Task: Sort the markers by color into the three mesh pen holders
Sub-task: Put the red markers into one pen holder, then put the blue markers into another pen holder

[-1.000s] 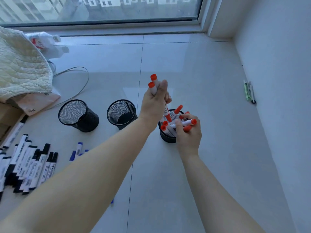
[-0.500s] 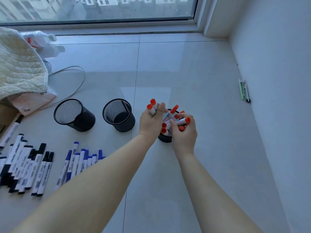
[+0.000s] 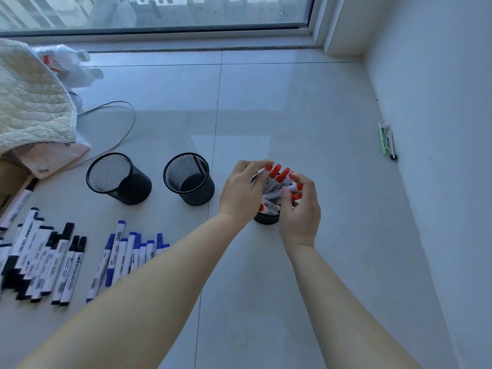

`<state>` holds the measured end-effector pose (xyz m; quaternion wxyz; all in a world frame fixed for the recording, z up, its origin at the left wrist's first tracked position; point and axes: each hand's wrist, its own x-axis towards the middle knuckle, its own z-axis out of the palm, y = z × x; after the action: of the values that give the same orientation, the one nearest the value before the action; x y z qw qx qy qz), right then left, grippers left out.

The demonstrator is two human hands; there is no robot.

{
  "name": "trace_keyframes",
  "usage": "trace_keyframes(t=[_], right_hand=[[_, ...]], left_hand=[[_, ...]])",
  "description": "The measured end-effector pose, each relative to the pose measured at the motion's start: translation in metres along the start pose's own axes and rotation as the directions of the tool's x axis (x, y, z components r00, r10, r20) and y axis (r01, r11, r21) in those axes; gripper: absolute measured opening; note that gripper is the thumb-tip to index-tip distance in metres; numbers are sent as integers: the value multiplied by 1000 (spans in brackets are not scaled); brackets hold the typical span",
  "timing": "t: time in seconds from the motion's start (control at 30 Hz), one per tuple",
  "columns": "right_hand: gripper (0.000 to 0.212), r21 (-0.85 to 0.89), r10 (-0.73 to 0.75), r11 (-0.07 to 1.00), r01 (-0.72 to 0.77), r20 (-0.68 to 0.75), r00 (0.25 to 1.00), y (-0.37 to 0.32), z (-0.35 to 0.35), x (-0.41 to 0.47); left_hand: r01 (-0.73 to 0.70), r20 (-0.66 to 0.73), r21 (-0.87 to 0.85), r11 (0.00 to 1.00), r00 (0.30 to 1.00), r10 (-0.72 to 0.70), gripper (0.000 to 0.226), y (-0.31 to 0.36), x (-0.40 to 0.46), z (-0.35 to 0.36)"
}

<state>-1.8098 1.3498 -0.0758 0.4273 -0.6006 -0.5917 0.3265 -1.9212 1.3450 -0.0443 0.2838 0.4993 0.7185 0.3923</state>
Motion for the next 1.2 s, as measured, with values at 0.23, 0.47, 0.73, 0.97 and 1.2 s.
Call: trace_keyframes(t=[0.23, 0.47, 0.73, 0.97, 1.2], right_hand=[[38, -50, 26, 999, -21, 113, 993, 4, -7, -4], [49, -144, 186, 977, -155, 229, 956, -2, -12, -8], [51, -286, 176, 951, -119, 184, 967, -23, -24, -8], [33, -329, -102, 938, 107, 33, 994, -60, -18, -43], [29, -302, -151, 933, 195, 162, 975, -80, 23, -101]], left_hand=[[64, 74, -138, 988, 996, -54, 25, -7, -11, 9], [107, 136, -135, 985, 987, -88, 25, -9, -11, 8], [173, 131, -114, 978, 979, -157, 35, 3, -15, -12], [200, -45, -115, 973, 977, -206, 24, -2, -59, -52], [314, -5, 32, 949, 949, -314, 15, -49, -103, -103]])
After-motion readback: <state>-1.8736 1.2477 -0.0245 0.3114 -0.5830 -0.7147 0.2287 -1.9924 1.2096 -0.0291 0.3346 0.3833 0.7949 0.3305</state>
